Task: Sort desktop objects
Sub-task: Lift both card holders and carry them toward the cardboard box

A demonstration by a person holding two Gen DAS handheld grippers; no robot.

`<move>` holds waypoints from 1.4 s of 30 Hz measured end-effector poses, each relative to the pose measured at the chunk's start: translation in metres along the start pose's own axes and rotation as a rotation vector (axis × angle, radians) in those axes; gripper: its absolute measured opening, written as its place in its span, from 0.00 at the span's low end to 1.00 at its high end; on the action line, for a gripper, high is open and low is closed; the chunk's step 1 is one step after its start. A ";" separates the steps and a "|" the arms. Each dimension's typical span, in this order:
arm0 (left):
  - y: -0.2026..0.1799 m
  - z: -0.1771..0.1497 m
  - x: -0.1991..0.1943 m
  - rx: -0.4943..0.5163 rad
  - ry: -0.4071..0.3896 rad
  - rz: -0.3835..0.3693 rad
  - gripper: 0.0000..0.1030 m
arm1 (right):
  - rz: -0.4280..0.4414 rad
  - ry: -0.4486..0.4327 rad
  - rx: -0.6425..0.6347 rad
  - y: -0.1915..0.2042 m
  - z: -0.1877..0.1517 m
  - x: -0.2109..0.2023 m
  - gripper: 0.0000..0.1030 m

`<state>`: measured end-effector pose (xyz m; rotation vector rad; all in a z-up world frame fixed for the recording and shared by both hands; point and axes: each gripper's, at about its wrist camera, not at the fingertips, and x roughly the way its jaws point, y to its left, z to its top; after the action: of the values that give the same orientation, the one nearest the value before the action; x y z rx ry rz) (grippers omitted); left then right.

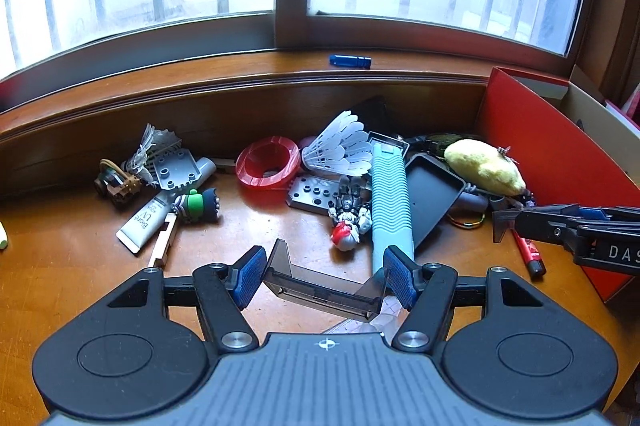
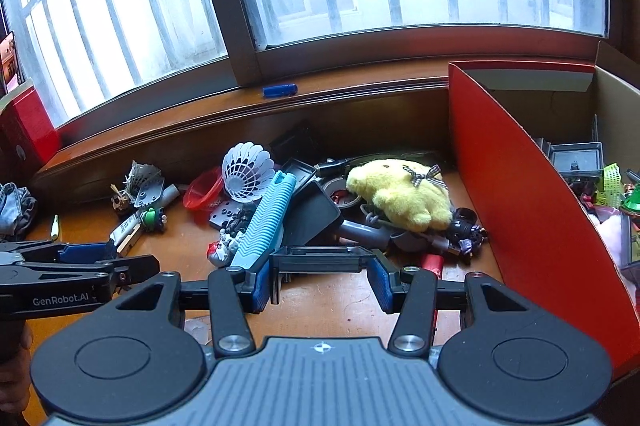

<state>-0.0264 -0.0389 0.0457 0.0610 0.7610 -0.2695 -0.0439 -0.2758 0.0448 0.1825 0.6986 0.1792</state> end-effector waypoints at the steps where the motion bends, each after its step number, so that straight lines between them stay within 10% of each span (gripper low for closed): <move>1: -0.001 -0.001 -0.001 0.001 0.000 0.000 0.62 | 0.000 0.001 -0.001 0.000 -0.001 -0.001 0.50; 13: -0.006 -0.006 0.002 0.003 0.078 0.033 0.62 | -0.011 0.062 -0.024 0.005 -0.012 -0.003 0.50; 27: -0.016 -0.019 0.018 -0.045 0.180 -0.143 0.62 | -0.022 0.173 -0.060 0.008 -0.021 0.003 0.50; 42: -0.030 0.007 0.020 -0.023 0.105 -0.113 0.62 | -0.020 0.098 -0.085 -0.002 0.004 -0.024 0.50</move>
<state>-0.0160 -0.0734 0.0387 0.0108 0.8735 -0.3669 -0.0590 -0.2833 0.0622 0.0855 0.7881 0.1993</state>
